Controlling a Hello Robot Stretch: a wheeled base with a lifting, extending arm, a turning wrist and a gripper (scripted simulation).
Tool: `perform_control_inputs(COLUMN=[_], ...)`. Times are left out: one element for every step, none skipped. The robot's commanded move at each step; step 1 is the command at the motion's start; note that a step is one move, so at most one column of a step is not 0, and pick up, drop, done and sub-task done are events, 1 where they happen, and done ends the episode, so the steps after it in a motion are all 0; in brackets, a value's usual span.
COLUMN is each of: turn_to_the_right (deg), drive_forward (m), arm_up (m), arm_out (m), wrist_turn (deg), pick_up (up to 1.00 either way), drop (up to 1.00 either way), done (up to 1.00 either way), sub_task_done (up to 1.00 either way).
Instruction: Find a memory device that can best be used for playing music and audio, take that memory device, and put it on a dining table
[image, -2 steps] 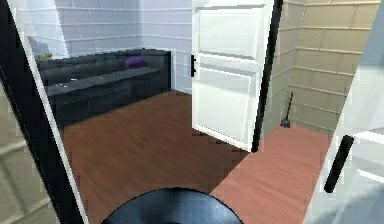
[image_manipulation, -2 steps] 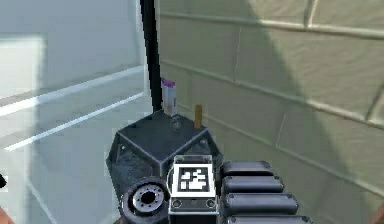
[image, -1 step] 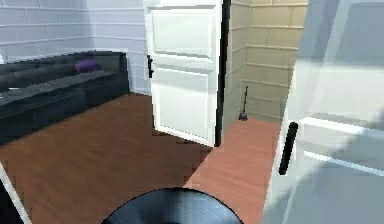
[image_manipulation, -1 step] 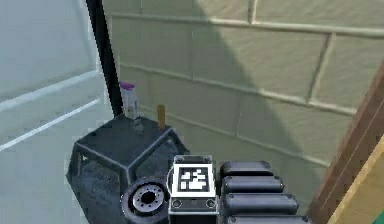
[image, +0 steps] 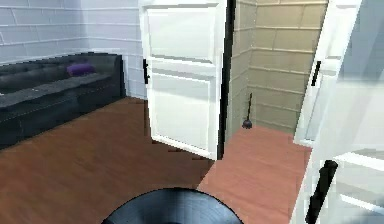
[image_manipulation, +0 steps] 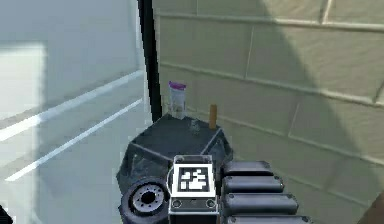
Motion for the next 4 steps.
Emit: perform_control_inputs(turn_to_the_right=[-18.0, -3.0, 0.0, 45.0], drive_forward=[0.0, 0.0, 0.8, 0.0], arm_up=[0.0, 0.0, 0.0, 0.0], arm_out=[0.0, 0.0, 0.0, 0.0], wrist_turn=[0.0, 0.0, 0.0, 0.0], pick_up=[0.0, 0.0, 0.0, 0.0], drop=[0.0, 0.0, 0.0, 0.0], done=[0.0, 0.0, 0.0, 0.0], sub_task_done=[0.0, 0.0, 0.0, 0.0])
